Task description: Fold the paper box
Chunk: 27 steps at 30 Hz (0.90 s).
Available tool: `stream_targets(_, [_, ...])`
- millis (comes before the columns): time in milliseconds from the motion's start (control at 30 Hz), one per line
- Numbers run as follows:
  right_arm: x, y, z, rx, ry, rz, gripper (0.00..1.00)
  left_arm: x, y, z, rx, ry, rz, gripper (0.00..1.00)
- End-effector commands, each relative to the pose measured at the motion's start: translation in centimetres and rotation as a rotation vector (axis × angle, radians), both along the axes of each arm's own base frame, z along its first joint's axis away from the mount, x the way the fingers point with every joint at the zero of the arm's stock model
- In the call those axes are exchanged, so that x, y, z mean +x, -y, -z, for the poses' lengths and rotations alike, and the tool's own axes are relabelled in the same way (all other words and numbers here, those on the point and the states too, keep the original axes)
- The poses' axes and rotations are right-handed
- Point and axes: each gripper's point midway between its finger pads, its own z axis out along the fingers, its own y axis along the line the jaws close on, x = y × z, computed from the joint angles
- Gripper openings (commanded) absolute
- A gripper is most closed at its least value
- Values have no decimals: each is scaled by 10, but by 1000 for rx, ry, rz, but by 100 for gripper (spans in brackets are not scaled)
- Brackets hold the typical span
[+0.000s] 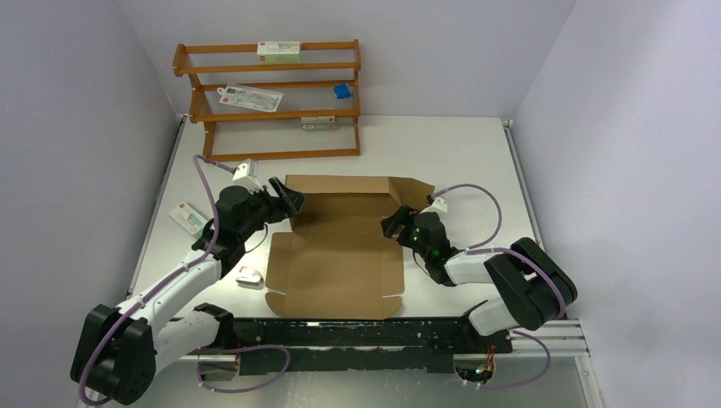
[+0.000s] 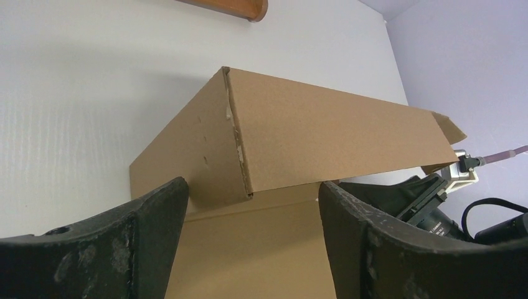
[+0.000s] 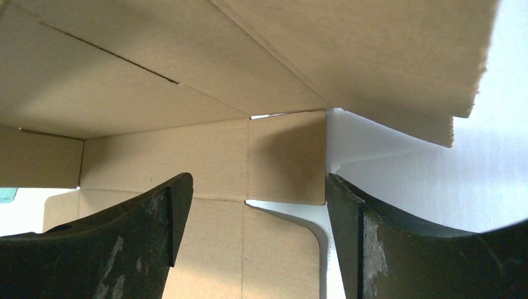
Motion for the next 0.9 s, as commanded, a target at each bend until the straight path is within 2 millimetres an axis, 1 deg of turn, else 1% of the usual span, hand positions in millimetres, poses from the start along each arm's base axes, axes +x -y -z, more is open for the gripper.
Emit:
stream_targets(0, [-1,-17,-22,61,70,-93,81,2,6,-10,-34,37,24,80])
stream_targets(167, [-5,-25,-43,101,135,-147,79,1,9,-6,-45,29,36,78])
stream_targets(267, [-5,-28,-51,113,161,-166,79,0,10,-5,-48,31,41,77])
stream_targets(433, [-6,-35,-54,131,176,-202,77,-1,14,-8,-55,39,50,77])
stream_targets(667, [-13,-59,-64,158,231,-302,73,-4,17,-8,-49,41,50,77])
stream_targets(767, [-14,-65,-62,135,242,-309,73,-4,16,-9,-46,45,44,77])
stream_targets(867, [-11,-63,-57,112,247,-290,73,-5,16,-8,-44,45,42,77])
